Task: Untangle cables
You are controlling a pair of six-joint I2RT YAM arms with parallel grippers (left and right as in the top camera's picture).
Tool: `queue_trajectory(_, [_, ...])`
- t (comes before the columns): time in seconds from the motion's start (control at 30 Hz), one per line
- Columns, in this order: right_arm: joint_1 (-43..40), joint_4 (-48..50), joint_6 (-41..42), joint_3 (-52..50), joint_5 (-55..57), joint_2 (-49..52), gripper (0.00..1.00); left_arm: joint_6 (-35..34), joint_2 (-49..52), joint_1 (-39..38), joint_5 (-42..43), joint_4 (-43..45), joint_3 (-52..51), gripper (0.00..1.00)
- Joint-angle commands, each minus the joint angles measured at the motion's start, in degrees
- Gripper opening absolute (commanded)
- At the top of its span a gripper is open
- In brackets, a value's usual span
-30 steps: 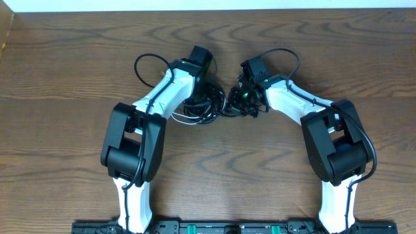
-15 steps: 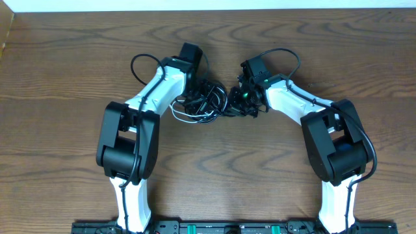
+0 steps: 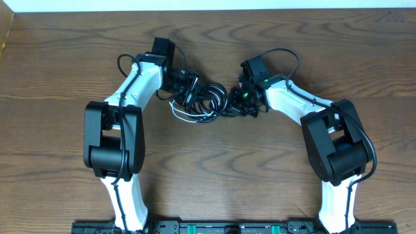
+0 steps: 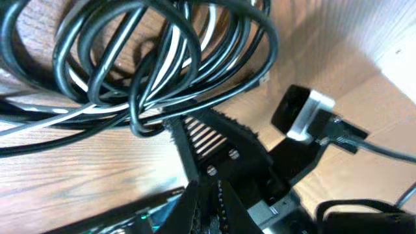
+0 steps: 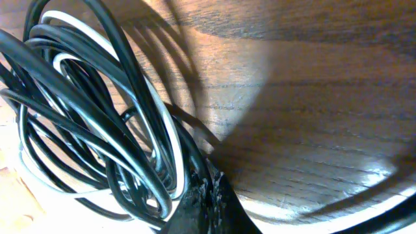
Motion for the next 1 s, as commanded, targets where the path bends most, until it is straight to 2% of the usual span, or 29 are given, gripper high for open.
queue_trajectory(0.0, [0.24, -0.7, -0.22, -1.92, 3.13, 1.4, 0.01, 3.91, -1.68, -2.54, -5.64, -3.67, 0.2, 0.08])
queue_trajectory(0.17, [0.24, -0.7, -0.22, -1.92, 3.74, 1.4, 0.01, -0.59, -1.68, -6.05, -18.1, -4.76, 0.2, 0.34])
queue_trajectory(0.3, [0.24, -0.72, -0.22, -1.92, 3.72, 1.4, 0.01, -7.02, -1.68, -8.74, -26.29, -4.76, 0.2, 0.39])
queue_trajectory(0.47, [0.24, -0.72, -0.22, -1.92, 3.72, 1.4, 0.01, -12.7, -1.68, -10.73, -31.26, -4.37, 0.2, 0.45])
queue_trajectory(0.57, [0.24, -0.72, -0.22, -1.92, 3.72, 1.4, 0.01, -14.27, -1.66, -11.32, -33.09, -3.58, 0.2, 0.45])
queue_trajectory(0.83, [0.24, -0.72, -0.22, -1.92, 3.72, 1.4, 0.01, -14.27, -1.18, -12.26, -34.05, -0.96, 0.2, 0.36])
queue_trajectory(0.97, [0.24, -0.72, -0.22, -1.92, 3.72, 1.4, 0.01, -14.29, -0.37, -12.44, -34.03, -0.33, 0.2, 0.36])
